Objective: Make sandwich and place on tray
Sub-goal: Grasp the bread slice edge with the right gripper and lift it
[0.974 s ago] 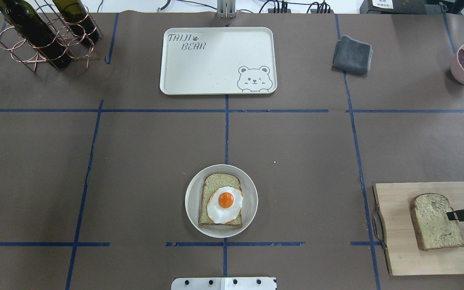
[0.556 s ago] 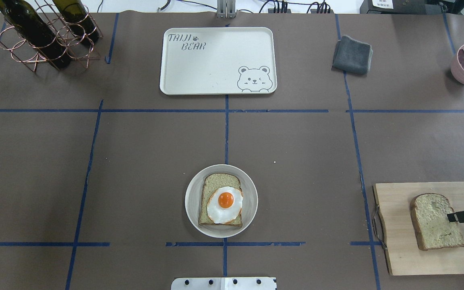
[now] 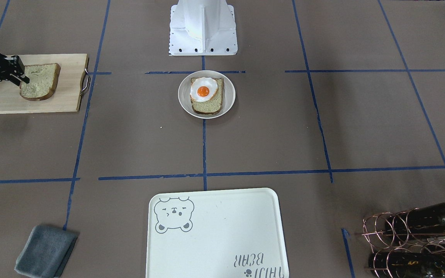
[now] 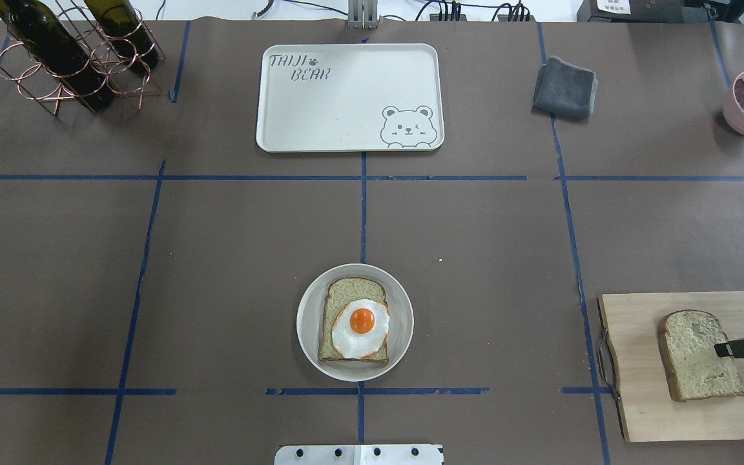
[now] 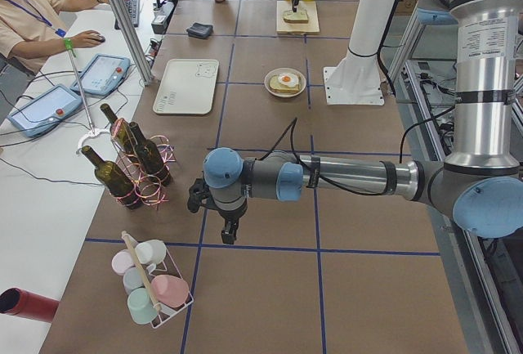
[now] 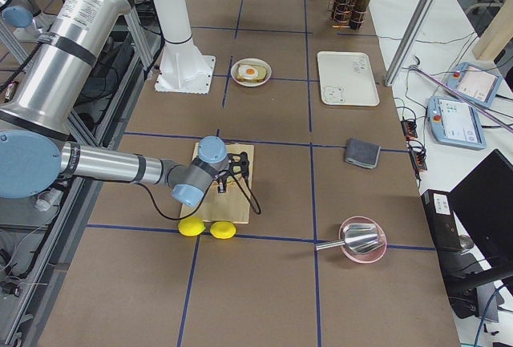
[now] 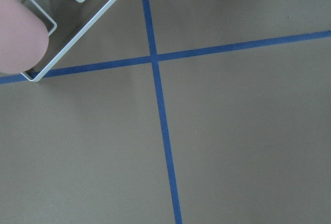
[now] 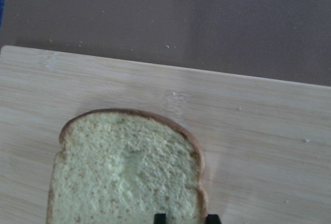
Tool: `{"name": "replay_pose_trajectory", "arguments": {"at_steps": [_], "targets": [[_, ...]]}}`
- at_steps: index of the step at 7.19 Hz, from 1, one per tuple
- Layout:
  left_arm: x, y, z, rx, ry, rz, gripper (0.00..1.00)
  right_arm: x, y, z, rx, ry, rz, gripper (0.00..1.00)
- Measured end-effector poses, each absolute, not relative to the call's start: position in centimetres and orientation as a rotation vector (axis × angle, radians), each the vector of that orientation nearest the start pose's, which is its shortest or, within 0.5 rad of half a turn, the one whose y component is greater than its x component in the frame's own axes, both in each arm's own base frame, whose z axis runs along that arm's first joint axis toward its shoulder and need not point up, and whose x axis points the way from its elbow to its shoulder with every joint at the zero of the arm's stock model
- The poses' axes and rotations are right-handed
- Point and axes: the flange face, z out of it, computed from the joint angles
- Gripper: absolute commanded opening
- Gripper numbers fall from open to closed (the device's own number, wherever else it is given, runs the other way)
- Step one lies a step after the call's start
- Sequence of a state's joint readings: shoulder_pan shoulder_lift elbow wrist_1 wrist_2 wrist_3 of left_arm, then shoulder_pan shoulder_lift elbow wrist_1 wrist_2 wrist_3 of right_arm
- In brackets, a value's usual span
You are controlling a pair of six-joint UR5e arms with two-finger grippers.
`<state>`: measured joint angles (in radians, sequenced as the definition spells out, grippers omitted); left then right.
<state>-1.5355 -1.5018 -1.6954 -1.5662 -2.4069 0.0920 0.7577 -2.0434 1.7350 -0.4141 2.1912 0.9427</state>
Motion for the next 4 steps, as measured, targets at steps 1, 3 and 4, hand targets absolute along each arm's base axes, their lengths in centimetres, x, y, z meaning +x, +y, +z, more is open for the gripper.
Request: {"name": "replay_pose_trajectory", "arguments": {"at_steps": [1,3,4], "targets": [[-4.30,-46.70,62.64,0.071,0.835,0.141,1.00,-17.04,-26.49,63.86,0.078,-1.006,-0.148,0.00],[-4.30,-46.70,62.65,0.071,0.835,0.141,1.00,-16.86,-26.27,63.73,0.081,-1.020,-0.156,0.00],[-4.30,-46.70,62.67,0.071,0.835,0.141,1.00,-16.80,-26.20,63.58,0.082,-1.030,-0.158,0.00]]}}
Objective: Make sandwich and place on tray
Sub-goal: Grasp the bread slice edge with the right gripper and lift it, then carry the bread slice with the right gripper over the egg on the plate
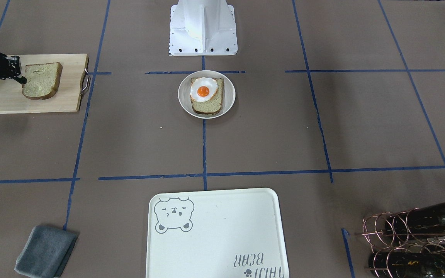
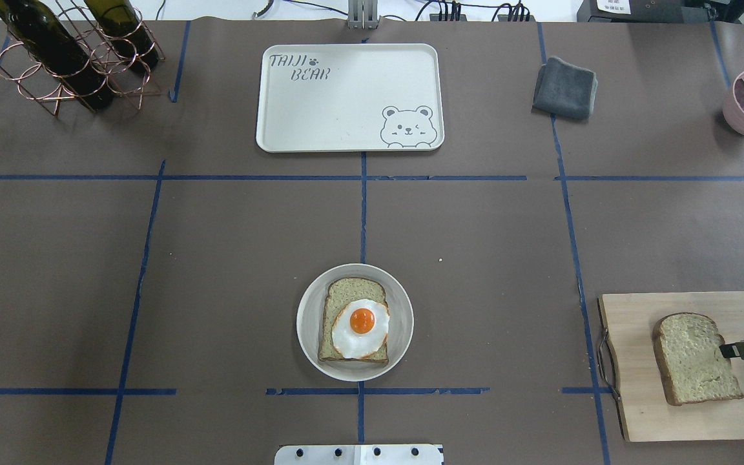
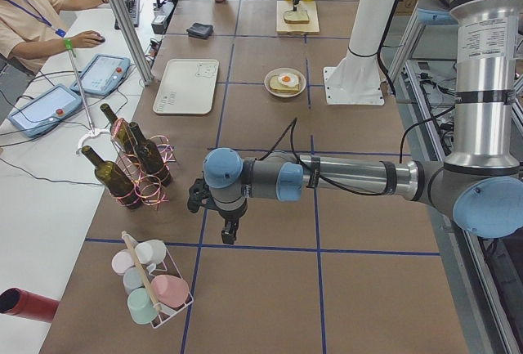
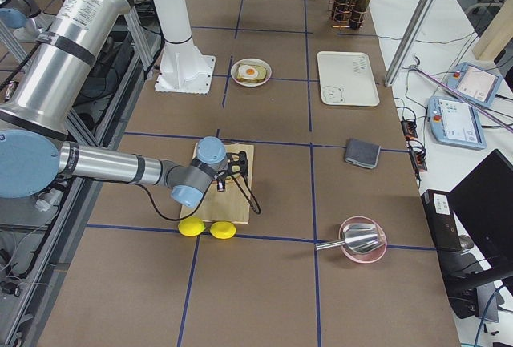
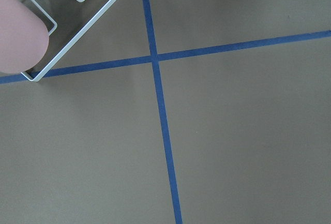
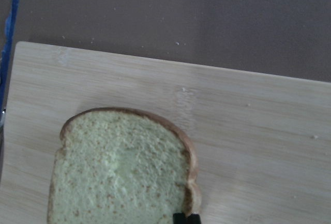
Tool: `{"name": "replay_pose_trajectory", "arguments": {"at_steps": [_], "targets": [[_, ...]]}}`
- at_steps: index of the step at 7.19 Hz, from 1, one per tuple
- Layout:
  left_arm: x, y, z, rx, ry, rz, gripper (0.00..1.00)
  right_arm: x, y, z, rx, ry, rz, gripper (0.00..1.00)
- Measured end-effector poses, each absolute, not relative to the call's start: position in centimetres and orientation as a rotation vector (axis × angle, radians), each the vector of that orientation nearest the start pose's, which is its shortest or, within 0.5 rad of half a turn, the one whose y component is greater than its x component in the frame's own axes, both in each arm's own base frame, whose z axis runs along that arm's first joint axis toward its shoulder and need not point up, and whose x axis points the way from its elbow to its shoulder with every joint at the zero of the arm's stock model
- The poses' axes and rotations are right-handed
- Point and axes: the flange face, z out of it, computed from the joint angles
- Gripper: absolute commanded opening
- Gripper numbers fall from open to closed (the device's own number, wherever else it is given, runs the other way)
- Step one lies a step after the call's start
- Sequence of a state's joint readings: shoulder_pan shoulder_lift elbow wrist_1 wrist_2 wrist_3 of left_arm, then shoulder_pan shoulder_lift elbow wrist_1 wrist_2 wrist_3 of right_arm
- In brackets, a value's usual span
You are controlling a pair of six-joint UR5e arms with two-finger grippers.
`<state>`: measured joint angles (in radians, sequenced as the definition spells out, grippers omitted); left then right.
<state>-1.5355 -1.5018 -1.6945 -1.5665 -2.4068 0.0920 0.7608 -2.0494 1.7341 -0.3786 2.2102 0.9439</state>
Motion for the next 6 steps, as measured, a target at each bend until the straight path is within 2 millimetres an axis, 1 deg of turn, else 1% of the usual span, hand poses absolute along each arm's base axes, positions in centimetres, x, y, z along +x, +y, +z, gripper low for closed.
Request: {"name": "replay_pose_trajectory", "arguments": {"at_steps": [2,3,4,5,6], "targets": [[-4.3,-46.7,62.7,0.071,0.835,0.141,1.00,-16.7,-25.8,62.5,0.078,-1.095,-0.156,0.00],[-4.3,-46.7,62.7,0.070,0.835,0.140,1.00,-16.9,-25.7,61.3,0.066,-1.148,-0.152,0.00],[-4.3,-46.7,62.7,0.070,0.835,0.140,1.00,-17.5,-26.0,59.3,0.052,-1.206,-0.136,0.00],[-4.3,-46.7,62.7,0.070,0.835,0.140,1.00,-18.8,-27.2,56.5,0.038,-1.264,-0.089,0.00],[-4.3,-46.7,62.7,0.070,0.835,0.140,1.00,-20.7,-29.1,53.3,0.028,-1.324,-0.044,0.00]]}}
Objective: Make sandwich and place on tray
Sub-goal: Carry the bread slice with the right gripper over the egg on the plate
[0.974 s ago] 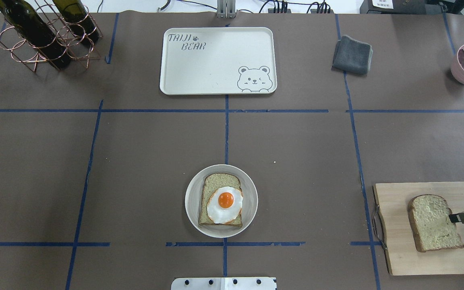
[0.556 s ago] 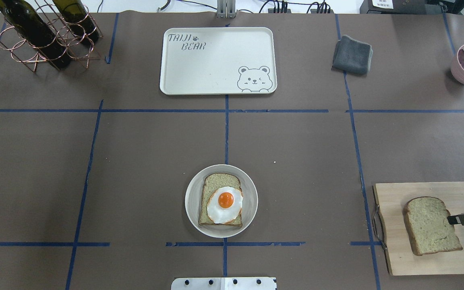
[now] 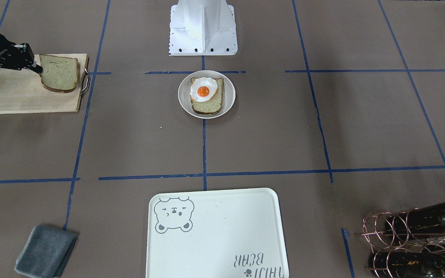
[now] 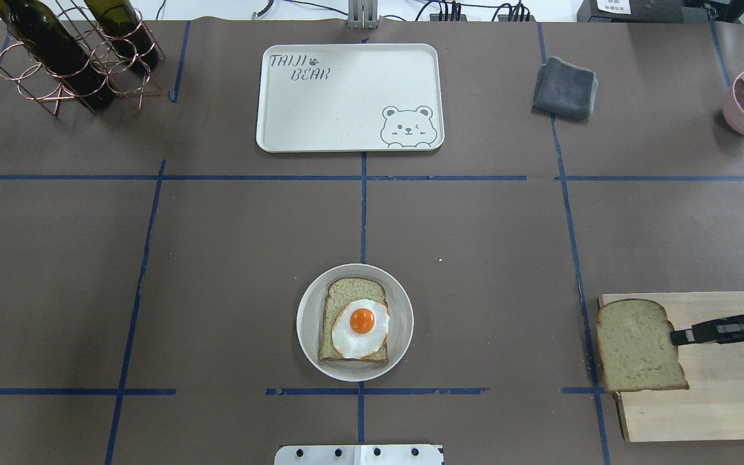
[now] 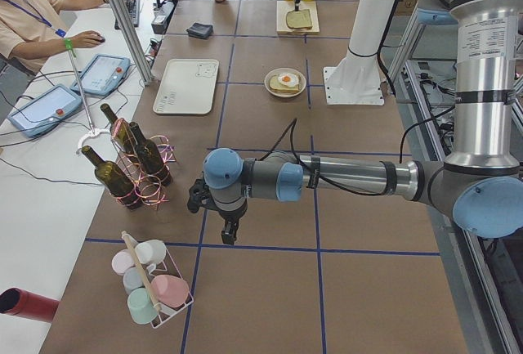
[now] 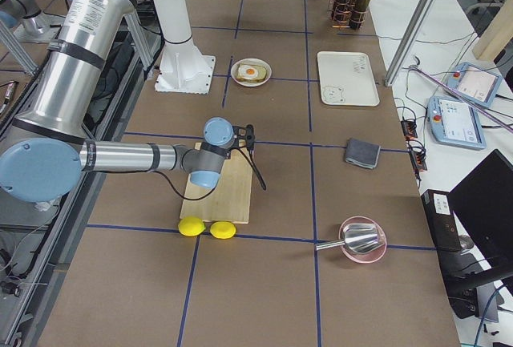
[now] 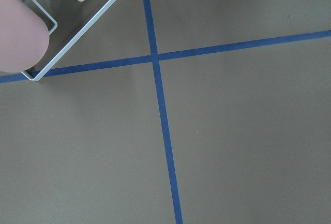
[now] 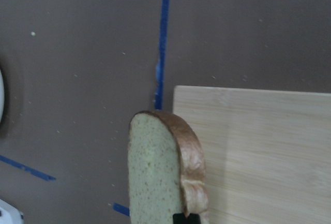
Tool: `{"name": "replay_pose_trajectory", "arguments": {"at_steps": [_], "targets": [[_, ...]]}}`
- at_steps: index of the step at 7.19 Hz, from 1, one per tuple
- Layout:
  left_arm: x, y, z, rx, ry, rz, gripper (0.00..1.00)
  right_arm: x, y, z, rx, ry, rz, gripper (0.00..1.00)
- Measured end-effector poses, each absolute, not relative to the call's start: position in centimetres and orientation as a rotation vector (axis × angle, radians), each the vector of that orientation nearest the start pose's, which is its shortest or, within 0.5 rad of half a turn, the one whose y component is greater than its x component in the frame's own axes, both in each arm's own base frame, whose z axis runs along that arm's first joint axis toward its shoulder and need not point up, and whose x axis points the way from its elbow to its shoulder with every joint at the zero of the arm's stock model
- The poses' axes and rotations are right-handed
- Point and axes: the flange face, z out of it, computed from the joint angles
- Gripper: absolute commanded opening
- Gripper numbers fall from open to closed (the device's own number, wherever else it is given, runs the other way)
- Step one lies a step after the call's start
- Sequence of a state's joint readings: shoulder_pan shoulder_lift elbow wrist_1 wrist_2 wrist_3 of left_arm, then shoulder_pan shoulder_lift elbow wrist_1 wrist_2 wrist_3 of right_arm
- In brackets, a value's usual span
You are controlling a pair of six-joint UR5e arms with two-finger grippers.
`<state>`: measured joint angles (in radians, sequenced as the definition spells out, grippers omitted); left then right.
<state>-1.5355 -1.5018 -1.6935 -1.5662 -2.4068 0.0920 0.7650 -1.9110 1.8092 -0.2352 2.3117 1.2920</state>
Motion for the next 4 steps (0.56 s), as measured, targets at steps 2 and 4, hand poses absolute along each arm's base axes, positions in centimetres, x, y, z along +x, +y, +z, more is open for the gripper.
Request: {"name": "replay_pose_trajectory", "arguments": {"at_steps": [2,4], "targets": [[-4.3,-46.7,62.7,0.070,0.835,0.141,1.00,-24.9,-33.0,47.6,0.033,-1.414,0.007,0.00],[-4.2,-46.7,62.7,0.070,0.835,0.142,1.00,-31.4,-36.7,39.9,0.038,-1.467,0.045,0.00]]}}
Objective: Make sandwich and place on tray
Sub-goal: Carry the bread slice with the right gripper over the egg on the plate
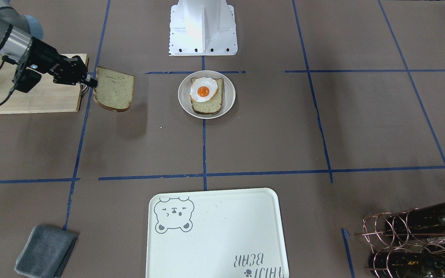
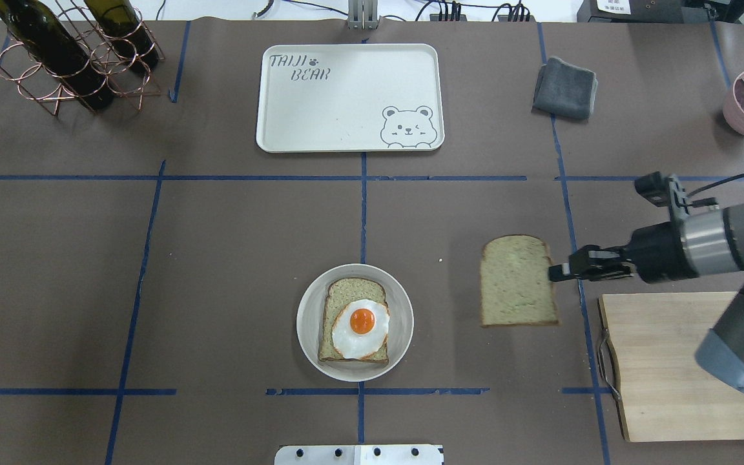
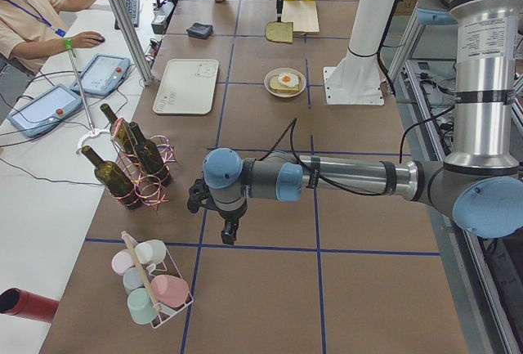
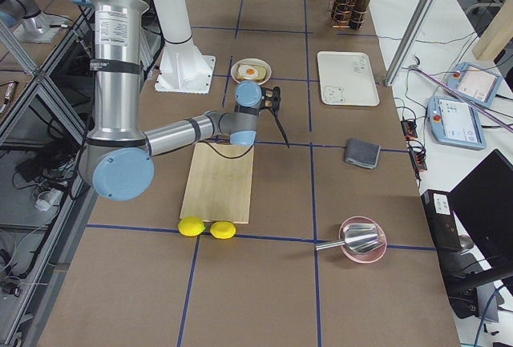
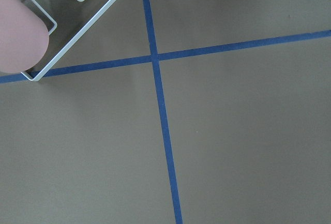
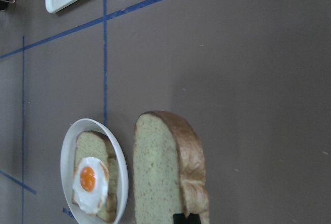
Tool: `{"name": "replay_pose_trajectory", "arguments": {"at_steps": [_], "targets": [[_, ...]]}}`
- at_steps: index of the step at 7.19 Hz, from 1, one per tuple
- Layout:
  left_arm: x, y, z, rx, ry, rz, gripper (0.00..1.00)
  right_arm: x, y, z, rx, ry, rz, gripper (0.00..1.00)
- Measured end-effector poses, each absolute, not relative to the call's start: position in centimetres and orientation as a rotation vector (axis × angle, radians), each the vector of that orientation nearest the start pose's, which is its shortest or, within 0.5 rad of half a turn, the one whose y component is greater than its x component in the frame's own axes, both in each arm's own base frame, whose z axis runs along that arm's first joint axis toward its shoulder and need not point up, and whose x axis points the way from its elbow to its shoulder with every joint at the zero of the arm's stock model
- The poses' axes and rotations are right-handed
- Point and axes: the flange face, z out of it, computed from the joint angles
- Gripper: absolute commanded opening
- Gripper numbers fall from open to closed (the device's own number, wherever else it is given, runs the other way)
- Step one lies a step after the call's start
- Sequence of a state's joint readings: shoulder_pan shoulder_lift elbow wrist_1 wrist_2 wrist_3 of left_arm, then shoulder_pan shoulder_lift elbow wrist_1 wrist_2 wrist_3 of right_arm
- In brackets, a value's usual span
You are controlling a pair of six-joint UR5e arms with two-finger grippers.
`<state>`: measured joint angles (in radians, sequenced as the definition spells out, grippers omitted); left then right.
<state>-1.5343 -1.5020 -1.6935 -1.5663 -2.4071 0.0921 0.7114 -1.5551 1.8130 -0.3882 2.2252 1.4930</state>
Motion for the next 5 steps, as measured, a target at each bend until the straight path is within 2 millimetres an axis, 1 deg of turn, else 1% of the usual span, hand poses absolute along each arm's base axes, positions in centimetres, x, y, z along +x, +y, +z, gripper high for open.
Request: {"name": "replay_pose_trajectory", "arguments": {"at_steps": [1,2,3,4,5], "targets": [[-4.2,-46.7,62.7,0.070,0.836,0.142,1.00,-35.9,-36.7,36.0,0.055,-1.483,0.059,0.00],[-4.2,-46.8,62.7,0.071,0.836,0.142,1.00,-40.5,-35.8,32.3,0.077,-1.492,0.072,0.00],[-4.2,-46.8,62.7,0.070,0.836,0.142,1.00,-44.3,-34.4,29.1,0.092,-1.493,0.079,0.00],[-4.2,-46.8,62.8,0.068,0.837,0.141,1.00,-46.6,-33.3,27.1,0.098,-1.493,0.082,0.00],[-4.2,-46.7,62.9,0.065,0.837,0.140,1.00,-48.0,-32.3,26.1,0.101,-1.493,0.081,0.00]]}}
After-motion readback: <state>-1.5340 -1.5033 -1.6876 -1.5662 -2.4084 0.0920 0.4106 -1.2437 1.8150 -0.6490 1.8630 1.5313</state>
